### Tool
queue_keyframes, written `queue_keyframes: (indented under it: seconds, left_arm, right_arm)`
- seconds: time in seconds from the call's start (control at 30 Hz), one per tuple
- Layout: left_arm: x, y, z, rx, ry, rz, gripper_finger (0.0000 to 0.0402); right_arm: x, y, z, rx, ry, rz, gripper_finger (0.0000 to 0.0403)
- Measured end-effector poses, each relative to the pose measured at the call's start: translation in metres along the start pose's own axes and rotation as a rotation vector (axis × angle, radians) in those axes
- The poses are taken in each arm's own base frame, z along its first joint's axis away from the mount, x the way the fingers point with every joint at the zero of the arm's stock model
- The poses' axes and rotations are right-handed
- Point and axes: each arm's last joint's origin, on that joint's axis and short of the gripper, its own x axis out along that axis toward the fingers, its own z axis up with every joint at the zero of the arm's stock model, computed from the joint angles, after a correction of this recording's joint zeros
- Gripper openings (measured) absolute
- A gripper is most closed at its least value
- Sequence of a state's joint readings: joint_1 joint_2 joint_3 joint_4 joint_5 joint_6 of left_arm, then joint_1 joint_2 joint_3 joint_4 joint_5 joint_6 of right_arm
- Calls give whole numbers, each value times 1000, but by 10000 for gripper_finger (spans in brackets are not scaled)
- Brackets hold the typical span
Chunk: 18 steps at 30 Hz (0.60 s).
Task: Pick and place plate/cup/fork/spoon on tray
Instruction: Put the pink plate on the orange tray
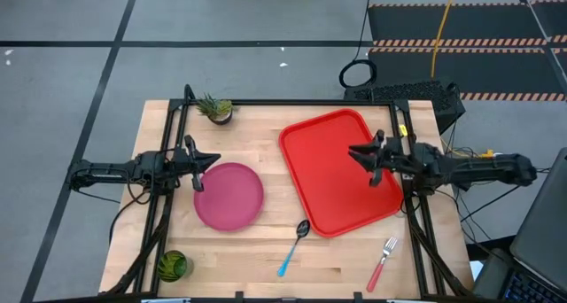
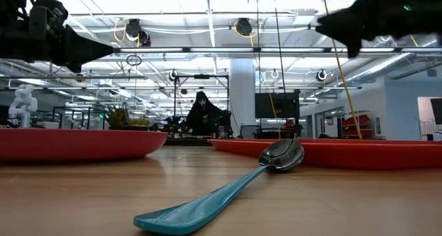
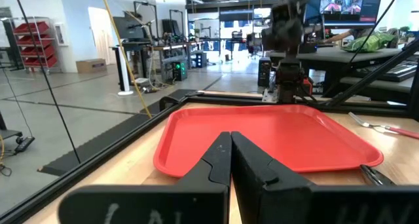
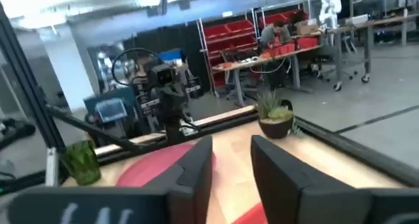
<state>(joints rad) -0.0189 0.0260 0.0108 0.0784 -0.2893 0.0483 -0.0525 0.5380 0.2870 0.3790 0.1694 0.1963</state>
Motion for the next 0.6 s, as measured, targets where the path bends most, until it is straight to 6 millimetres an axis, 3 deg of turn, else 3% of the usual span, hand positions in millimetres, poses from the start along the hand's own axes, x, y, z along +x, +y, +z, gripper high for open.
queue_keyframes:
  seconds: [0.17, 0.27, 0.43, 0.6]
  left_arm:
    - [0, 0, 0, -1, -1, 0, 6]
    - [0, 0, 0, 0, -1, 0, 6]
    - [0, 0, 0, 0, -1, 0, 6]
    - [0, 0, 0, 0, -1, 0, 6]
  right_arm:
    - [45, 16, 32, -131, 202, 12, 134]
    - [76, 23, 40, -214, 347, 3, 138]
    - [125, 34, 44, -312, 489, 91, 139]
    - [171, 43, 31, -361, 627, 209, 139]
